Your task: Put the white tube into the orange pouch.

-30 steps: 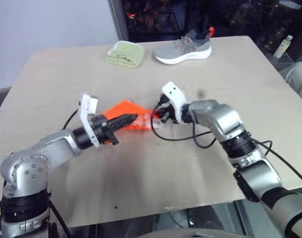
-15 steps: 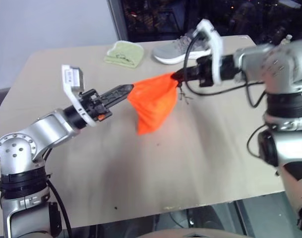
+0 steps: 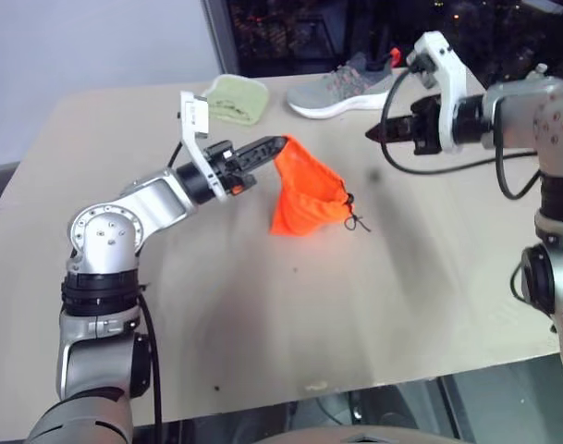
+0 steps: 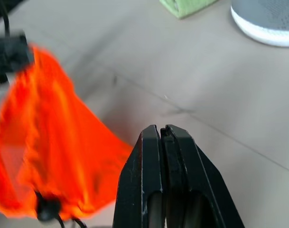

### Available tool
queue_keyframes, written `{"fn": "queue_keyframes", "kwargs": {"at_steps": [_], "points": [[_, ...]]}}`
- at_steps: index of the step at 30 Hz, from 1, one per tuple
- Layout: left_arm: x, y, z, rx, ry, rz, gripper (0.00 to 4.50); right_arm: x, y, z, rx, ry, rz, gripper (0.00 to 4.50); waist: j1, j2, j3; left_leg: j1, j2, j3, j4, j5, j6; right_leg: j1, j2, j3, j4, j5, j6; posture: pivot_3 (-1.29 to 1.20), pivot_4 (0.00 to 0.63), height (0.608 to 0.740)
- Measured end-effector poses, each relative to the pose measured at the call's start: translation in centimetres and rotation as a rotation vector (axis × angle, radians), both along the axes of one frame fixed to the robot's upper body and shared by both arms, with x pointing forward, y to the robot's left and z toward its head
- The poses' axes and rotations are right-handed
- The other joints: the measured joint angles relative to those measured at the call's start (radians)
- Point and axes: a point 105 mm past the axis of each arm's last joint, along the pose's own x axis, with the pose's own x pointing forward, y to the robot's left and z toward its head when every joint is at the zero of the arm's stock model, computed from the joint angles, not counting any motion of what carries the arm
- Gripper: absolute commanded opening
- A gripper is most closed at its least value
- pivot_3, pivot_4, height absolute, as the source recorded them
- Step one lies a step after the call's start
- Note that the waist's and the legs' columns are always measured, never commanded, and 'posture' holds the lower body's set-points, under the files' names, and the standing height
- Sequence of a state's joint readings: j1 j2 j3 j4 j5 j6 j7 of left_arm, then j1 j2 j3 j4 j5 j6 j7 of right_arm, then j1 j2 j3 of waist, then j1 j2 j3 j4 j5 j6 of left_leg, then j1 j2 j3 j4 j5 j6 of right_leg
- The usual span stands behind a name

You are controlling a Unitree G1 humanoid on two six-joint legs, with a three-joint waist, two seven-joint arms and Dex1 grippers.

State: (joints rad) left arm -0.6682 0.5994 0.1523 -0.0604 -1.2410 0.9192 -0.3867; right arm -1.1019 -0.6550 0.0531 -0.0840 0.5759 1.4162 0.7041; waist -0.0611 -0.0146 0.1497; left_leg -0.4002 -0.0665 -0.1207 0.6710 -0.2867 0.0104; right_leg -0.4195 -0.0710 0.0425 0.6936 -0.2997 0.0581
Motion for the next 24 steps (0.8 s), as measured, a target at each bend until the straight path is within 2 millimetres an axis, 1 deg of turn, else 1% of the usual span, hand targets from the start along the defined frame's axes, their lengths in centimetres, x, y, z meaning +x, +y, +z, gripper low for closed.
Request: {"fn": "queue_keyframes", "kwargs": {"at_steps": [1, 2, 3, 5, 7, 8, 11, 14, 20, 24], "points": [[0.0, 0.0, -0.1, 0.000, 0.002, -0.001, 0.00, -0.3, -0.2, -0.4, -0.008, 0.001, 0.006, 0.89, 0.000, 0.000, 0.000, 0.000, 0.000, 0.000, 0.000, 0.000, 0.000, 0.000, 0.000, 0.000, 0.000, 0.000, 0.000, 0.00, 0.150, 0.740], [0.1, 0.2, -0.4, 0.006, 0.011, 0.008, 0.00, -1.5, -0.5, -1.7, -0.035, 0.020, 0.025, 1.27, 0.001, 0.000, 0.000, 0.000, 0.000, 0.000, 0.000, 0.000, 0.000, -0.001, 0.000, -0.001, 0.000, 0.000, 0.000, 0.00, 0.150, 0.740], [0.2, 0.3, -0.5, 0.012, 0.015, 0.014, 0.00, -2.9, -1.0, -3.1, -0.055, 0.042, 0.039, 1.78, 0.003, 0.000, 0.000, -0.001, 0.000, -0.001, 0.001, 0.000, 0.000, -0.001, 0.000, -0.001, 0.000, 0.000, 0.000, 0.00, 0.150, 0.740], [0.2, 0.4, -0.6, 0.016, 0.016, 0.022, 0.00, -4.7, -0.4, -4.5, -0.036, 0.081, 0.085, 1.78, -0.001, 0.000, 0.000, 0.000, 0.000, 0.001, 0.001, 0.000, 0.000, -0.002, 0.000, 0.001, 0.002, 0.000, 0.000, 0.00, 0.150, 0.740], [0.2, 0.3, -0.7, 0.020, 0.025, 0.019, 0.00, -6.3, 0.8, -5.4, -0.002, 0.091, 0.132, 1.78, -0.004, 0.000, 0.000, 0.002, 0.000, 0.001, 0.001, 0.000, 0.000, -0.001, 0.000, 0.001, 0.004, 0.000, 0.000, 0.00, 0.150, 0.740], [0.2, 0.3, -0.8, 0.021, 0.028, 0.018, 0.00, -6.7, 1.3, -5.7, 0.008, 0.090, 0.145, 1.78, -0.003, 0.000, 0.000, 0.002, 0.000, 0.001, 0.002, 0.000, 0.000, -0.001, 0.000, 0.001, 0.005, 0.000, 0.000, 0.00, 0.150, 0.740], [0.2, 0.5, -0.7, 0.019, 0.027, 0.021, 0.00, -6.9, 2.4, -5.7, 0.080, 0.054, 0.133, 1.78, 0.001, 0.000, 0.000, 0.002, 0.000, 0.000, 0.004, 0.000, 0.000, 0.000, 0.001, 0.001, 0.006, 0.001, 0.000, 0.00, 0.150, 0.740], [0.2, 0.8, -0.8, 0.027, 0.030, 0.028, 0.00, -6.3, 2.7, -5.8, 0.098, 0.037, 0.077, 1.78, 0.009, 0.000, 0.000, 0.002, 0.000, 0.000, 0.004, 0.000, 0.000, 0.000, 0.001, 0.000, 0.005, 0.001, 0.000, 0.00, 0.150, 0.740], [0.2, 1.1, -0.7, 0.031, 0.030, 0.031, 0.00, -5.4, 2.4, -6.3, 0.098, 0.043, 0.003, 1.78, 0.018, 0.000, 0.000, 0.002, 0.000, 0.000, 0.004, 0.000, 0.000, 0.000, 0.001, 0.000, 0.003, 0.001, 0.000, 0.00, 0.150, 0.740], [0.2, 1.4, -0.5, 0.025, 0.029, 0.039, 0.00, -5.1, 2.1, -7.4, 0.072, 0.082, -0.028, 1.78, 0.018, 0.000, 0.000, 0.002, 0.000, -0.001, 0.004, 0.000, 0.000, 0.000, 0.001, 0.000, 0.004, 0.001, 0.000, 0.00, 0.150, 0.740]]}}
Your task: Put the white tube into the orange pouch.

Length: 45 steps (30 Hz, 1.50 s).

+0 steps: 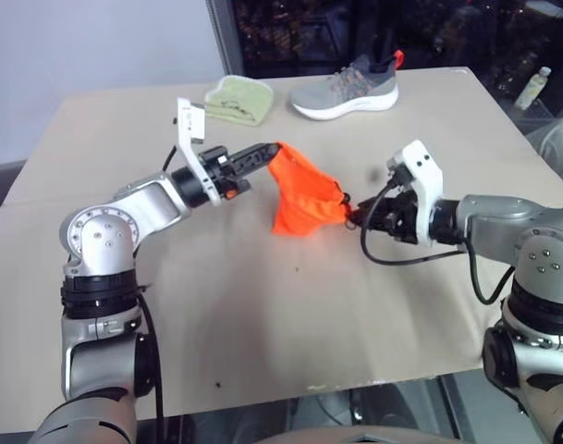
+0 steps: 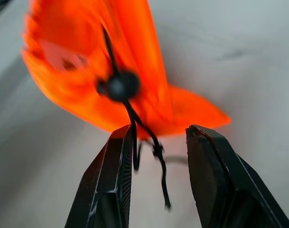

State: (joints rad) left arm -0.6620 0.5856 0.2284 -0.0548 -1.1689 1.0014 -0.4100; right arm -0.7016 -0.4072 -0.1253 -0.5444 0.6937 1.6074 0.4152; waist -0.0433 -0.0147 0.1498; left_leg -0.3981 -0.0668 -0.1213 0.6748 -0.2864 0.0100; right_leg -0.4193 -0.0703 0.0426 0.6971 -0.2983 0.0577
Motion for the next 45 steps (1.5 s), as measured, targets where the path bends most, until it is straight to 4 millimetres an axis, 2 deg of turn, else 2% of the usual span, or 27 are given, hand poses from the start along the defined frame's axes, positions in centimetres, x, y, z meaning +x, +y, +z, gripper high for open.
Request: {"fn": "queue_keyframes", "kwargs": {"at_steps": [2, 3, 5, 6, 7, 12, 18, 21, 22, 25, 27, 31, 37, 41, 43, 45], "points": [[0.0, -0.1, -0.1, 0.000, 0.005, -0.003, 0.00, 0.0, -0.1, -0.4, -0.006, 0.015, -0.002, 1.78, 0.000, 0.000, 0.000, 0.000, 0.000, 0.000, 0.000, 0.000, 0.000, 0.000, 0.000, 0.000, 0.000, 0.000, 0.000, 0.00, 0.150, 0.740], [0.0, -0.1, -0.1, 0.001, 0.009, -0.006, 0.00, -0.1, -0.1, -0.5, -0.010, 0.017, 0.000, 1.54, 0.000, 0.000, 0.000, 0.000, 0.000, 0.000, 0.000, 0.000, 0.000, 0.000, 0.000, 0.000, 0.000, 0.000, 0.000, 0.00, 0.150, 0.740], [-0.1, -0.2, -0.2, 0.000, 0.012, -0.010, 0.00, -0.2, -0.1, -0.5, -0.008, 0.020, 0.008, 1.04, -0.001, 0.000, 0.000, 0.000, 0.000, 0.000, 0.000, 0.000, 0.000, 0.000, 0.000, 0.000, 0.000, 0.000, 0.000, 0.00, 0.150, 0.740], [-0.1, -0.3, -0.2, -0.004, 0.013, -0.013, 0.00, -0.2, 0.0, -0.5, -0.006, 0.023, 0.015, 0.43, 0.000, 0.000, 0.000, 0.000, 0.000, 0.000, 0.000, 0.000, 0.000, 0.000, 0.000, 0.000, 0.000, 0.000, 0.000, 0.00, 0.150, 0.740], [-0.1, -0.3, -0.2, -0.006, 0.013, -0.013, 0.00, -0.3, 0.0, -0.5, -0.005, 0.024, 0.017, 0.09, 0.000, 0.000, 0.000, 0.000, 0.000, 0.000, 0.000, 0.000, 0.000, 0.000, 0.000, 0.000, 0.000, 0.000, 0.000, 0.00, 0.150, 0.740], [-0.2, -0.4, -0.2, -0.016, 0.016, -0.020, 0.00, -0.2, -0.2, -0.3, -0.006, 0.011, 0.017, 0.09, 0.000, 0.000, 0.000, 0.000, 0.000, 0.000, 0.000, 0.000, 0.000, 0.000, 0.000, 0.000, 0.000, 0.000, 0.000, 0.00, 0.150, 0.740], [-0.2, -0.4, -0.1, -0.022, 0.014, -0.020, 0.00, -0.9, -2.6, 0.8, -0.059, -0.014, 0.010, 0.09, 0.002, 0.000, 0.000, 0.000, 0.000, 0.000, 0.000, 0.000, 0.000, 0.001, 0.000, 0.000, -0.001, 0.000, 0.000, 0.00, 0.150, 0.740], [-0.4, -0.7, 0.0, -0.022, 0.004, -0.036, 0.00, -2.1, -4.1, 2.6, -0.053, -0.055, 0.049, 0.09, 0.004, 0.000, 0.001, 0.000, 0.000, 0.000, 0.000, 0.000, 0.000, 0.001, 0.000, -0.001, -0.001, 0.000, 0.000, 0.00, 0.150, 0.740], [-0.7, -0.9, 0.0, -0.019, -0.007, -0.047, 0.00, -2.7, -4.8, 4.7, -0.015, -0.110, 0.063, 0.09, 0.004, 0.000, 0.001, 0.000, 0.000, -0.001, 0.000, 0.000, 0.000, 0.002, 0.000, -0.001, -0.002, 0.000, 0.000, 0.00, 0.150, 0.740], [-1.0, -1.7, 0.1, -0.026, -0.023, -0.082, 0.00, -3.1, -4.8, 7.7, 0.089, -0.190, 0.096, 0.09, 0.001, 0.000, 0.001, 0.003, 0.000, 0.000, 0.000, 0.000, 0.000, 0.004, 0.000, 0.000, -0.001, 0.000, 0.000, 0.00, 0.150, 0.740], [-0.9, -2.0, 0.3, -0.038, -0.031, -0.085, 0.00, -2.8, -4.4, 8.9, 0.157, -0.208, 0.105, 0.09, 0.002, 0.000, 0.001, 0.003, 0.001, 0.000, 0.000, 0.000, 0.000, 0.004, 0.000, -0.001, 0.000, 0.000, 0.000, 0.00, 0.150, 0.740], [0.4, -1.9, 2.5, -0.049, -0.098, -0.055, 0.00, -1.6, -4.3, 10.5, 0.253, -0.211, 0.073, 0.09, 0.007, 0.000, 0.001, 0.002, 0.000, 0.000, 0.000, 0.000, 0.000, 0.004, 0.000, -0.001, -0.001, 0.000, 0.000, 0.00, 0.150, 0.740], [2.0, -0.9, 5.1, -0.057, -0.176, -0.024, 0.00, -0.4, -3.9, 10.9, 0.297, -0.189, 0.040, 0.09, 0.001, 0.000, 0.001, -0.001, 0.000, 0.001, 0.000, -0.001, 0.002, 0.001, 0.000, -0.001, -0.003, 0.000, 0.000, 0.00, 0.150, 0.740], [1.7, -0.9, 6.5, -0.048, -0.234, -0.035, 0.00, -0.1, -3.5, 11.6, 0.310, -0.206, 0.041, 0.09, -0.003, 0.000, 0.001, -0.001, 0.000, 0.001, -0.001, -0.001, 0.002, 0.001, 0.000, 0.000, -0.002, 0.000, 0.000, 0.00, 0.150, 0.740], [1.0, -0.6, 5.3, -0.013, -0.238, -0.039, 0.00, -0.1, -3.1, 11.5, 0.295, -0.201, 0.053, 0.09, -0.007, 0.001, 0.000, 0.000, 0.000, 0.001, -0.002, -0.001, 0.002, 0.001, 0.000, 0.001, -0.003, 0.000, 0.000, 0.00, 0.150, 0.740], [0.5, -0.6, 2.1, 0.040, -0.184, -0.049, 0.00, 0.0, -2.8, 10.8, 0.268, -0.179, 0.057, 0.09, -0.007, 0.001, 0.000, 0.000, 0.000, 0.001, -0.002, -0.001, 0.002, 0.001, 0.000, 0.001, -0.003, 0.000, 0.000, 0.00, 0.150, 0.740]]}}
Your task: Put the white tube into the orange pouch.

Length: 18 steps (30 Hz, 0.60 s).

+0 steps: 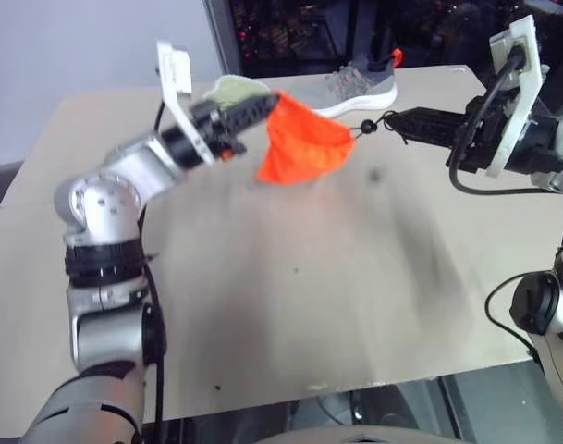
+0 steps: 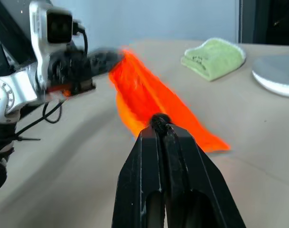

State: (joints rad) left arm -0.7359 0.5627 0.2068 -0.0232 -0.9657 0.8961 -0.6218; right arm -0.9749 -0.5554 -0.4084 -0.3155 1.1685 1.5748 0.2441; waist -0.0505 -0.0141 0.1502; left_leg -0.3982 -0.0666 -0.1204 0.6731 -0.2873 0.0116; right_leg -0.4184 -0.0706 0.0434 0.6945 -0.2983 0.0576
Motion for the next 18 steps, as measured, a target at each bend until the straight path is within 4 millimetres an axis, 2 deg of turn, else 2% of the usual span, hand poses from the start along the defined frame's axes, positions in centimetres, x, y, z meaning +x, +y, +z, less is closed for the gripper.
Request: {"fn": "queue_keyframes", "kwargs": {"at_steps": [3, 5, 10, 12, 13, 15, 18], "points": [[-1.6, -0.9, -4.5, 0.094, 0.067, -0.031, 0.00, -0.3, 0.4, -2.2, -0.086, 0.054, 0.008, 0.09, 0.006, 0.000, 0.000, -0.001, 0.000, -0.001, 0.000, 0.000, 0.000, 0.000, 0.000, 0.000, 0.000, 0.000, 0.000, 0.00, 0.150, 0.740], [-2.5, -1.7, -5.9, 0.129, 0.081, -0.062, 0.00, -0.5, 0.5, -2.8, -0.106, 0.072, 0.021, 0.09, 0.009, 0.000, 0.000, -0.001, 0.000, -0.001, 0.000, 0.000, 0.000, 0.000, 0.000, 0.000, 0.000, 0.000, 0.000, 0.00, 0.150, 0.740], [-4.1, -2.7, -6.4, 0.158, 0.046, -0.118, 0.00, -2.0, 0.4, -3.5, -0.169, 0.058, 0.057, 0.09, 0.015, 0.000, 0.000, 0.000, 0.000, -0.001, 0.001, 0.000, 0.000, 0.002, 0.000, -0.001, 0.000, 0.000, 0.000, 0.00, 0.150, 0.740], [-4.3, -2.8, -6.4, 0.157, 0.046, -0.132, 0.54, -2.4, 0.4, -3.8, -0.181, 0.062, 0.064, 0.00, 0.014, 0.000, 0.000, 0.000, 0.000, -0.001, 0.001, 0.000, 0.000, 0.002, 0.000, -0.001, 0.000, 0.000, 0.000, 0.00, 0.150, 0.740], [-4.4, -2.8, -6.4, 0.161, 0.043, -0.146, 0.68, -2.6, 0.3, -4.0, -0.191, 0.065, 0.066, 0.00, 0.013, 0.000, 0.000, 0.000, 0.000, -0.001, 0.001, 0.000, 0.000, 0.002, 0.000, -0.001, 0.000, 0.000, 0.000, 0.00, 0.150, 0.740], [-5.0, -3.0, -6.2, 0.188, 0.021, -0.181, 1.64, -3.1, 0.0, -4.7, -0.227, 0.085, 0.066, 0.00, 0.012, 0.000, 0.000, 0.000, 0.000, -0.001, 0.001, 0.000, 0.000, 0.002, 0.000, -0.002, 0.000, 0.000, 0.000, 0.00, 0.150, 0.740], [-5.7, -3.7, -5.1, 0.194, -0.022, -0.236, 1.64, -3.5, -0.2, -5.7, -0.280, 0.112, 0.066, 0.00, 0.013, -0.001, 0.000, 0.000, 0.000, -0.001, 0.002, 0.000, 0.000, 0.002, 0.000, -0.002, 0.000, 0.000, 0.000, 0.00, 0.150, 0.740]]}}
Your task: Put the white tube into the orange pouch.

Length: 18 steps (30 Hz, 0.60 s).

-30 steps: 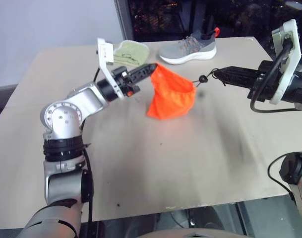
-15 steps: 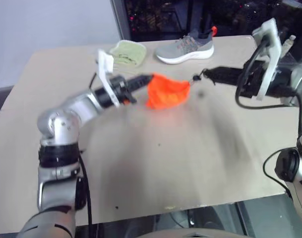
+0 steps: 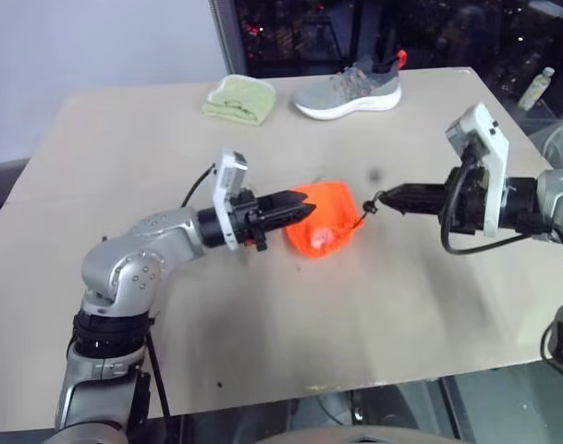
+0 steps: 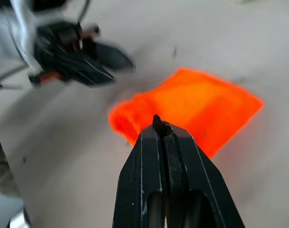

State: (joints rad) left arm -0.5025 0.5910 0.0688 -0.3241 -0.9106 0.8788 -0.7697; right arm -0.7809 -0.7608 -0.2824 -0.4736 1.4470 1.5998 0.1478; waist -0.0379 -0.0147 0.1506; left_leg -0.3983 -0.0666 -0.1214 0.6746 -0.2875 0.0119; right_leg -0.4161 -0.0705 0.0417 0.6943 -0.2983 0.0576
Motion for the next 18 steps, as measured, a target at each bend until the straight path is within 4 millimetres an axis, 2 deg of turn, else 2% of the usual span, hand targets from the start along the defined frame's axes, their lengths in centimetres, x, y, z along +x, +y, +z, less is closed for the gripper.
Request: {"fn": "queue_keyframes", "kwargs": {"at_steps": [3, 5, 11, 16, 18], "points": [[-0.8, -1.0, 1.4, 0.022, -0.063, -0.085, 1.64, -0.3, 0.0, -0.3, -0.036, -0.001, -0.002, 0.00, 0.000, 0.000, 0.000, 0.001, 0.000, 0.000, 0.000, 0.000, 0.000, 0.001, 0.000, 0.000, 0.000, 0.000, 0.000, 0.00, 0.150, 0.740], [-1.1, -1.6, 1.3, 0.046, -0.090, -0.120, 1.64, -0.5, 0.1, -0.3, -0.043, -0.004, 0.000, 0.00, 0.000, 0.000, 0.000, 0.001, 0.000, 0.000, 0.000, 0.000, 0.000, 0.001, 0.000, 0.000, 0.000, 0.000, 0.000, 0.00, 0.150, 0.740], [-1.0, -3.4, -0.4, 0.169, -0.192, -0.198, 1.64, -0.9, 0.2, -0.4, -0.064, 0.003, -0.012, 0.00, 0.001, 0.000, 0.000, 0.001, 0.000, 0.000, 0.000, 0.000, 0.000, 0.002, 0.000, -0.001, -0.001, 0.000, 0.000, 0.00, 0.150, 0.740], [0.6, -5.1, -3.3, 0.289, -0.332, -0.251, 1.64, -1.3, 0.7, -0.7, -0.078, 0.020, 0.000, 0.00, 0.003, -0.001, 0.000, 0.001, 0.000, 0.001, 0.000, 0.000, 0.001, 0.002, 0.000, -0.001, -0.001, 0.000, 0.000, 0.00, 0.150, 0.740], [0.9, -5.7, -3.6, 0.299, -0.353, -0.255, 1.64, -1.3, 0.8, -0.8, -0.072, 0.024, -0.002, 0.00, 0.003, -0.001, 0.001, 0.000, 0.001, 0.000, 0.001, -0.001, 0.001, 0.002, 0.000, -0.001, -0.002, 0.000, 0.000, 0.00, 0.150, 0.740]]}}
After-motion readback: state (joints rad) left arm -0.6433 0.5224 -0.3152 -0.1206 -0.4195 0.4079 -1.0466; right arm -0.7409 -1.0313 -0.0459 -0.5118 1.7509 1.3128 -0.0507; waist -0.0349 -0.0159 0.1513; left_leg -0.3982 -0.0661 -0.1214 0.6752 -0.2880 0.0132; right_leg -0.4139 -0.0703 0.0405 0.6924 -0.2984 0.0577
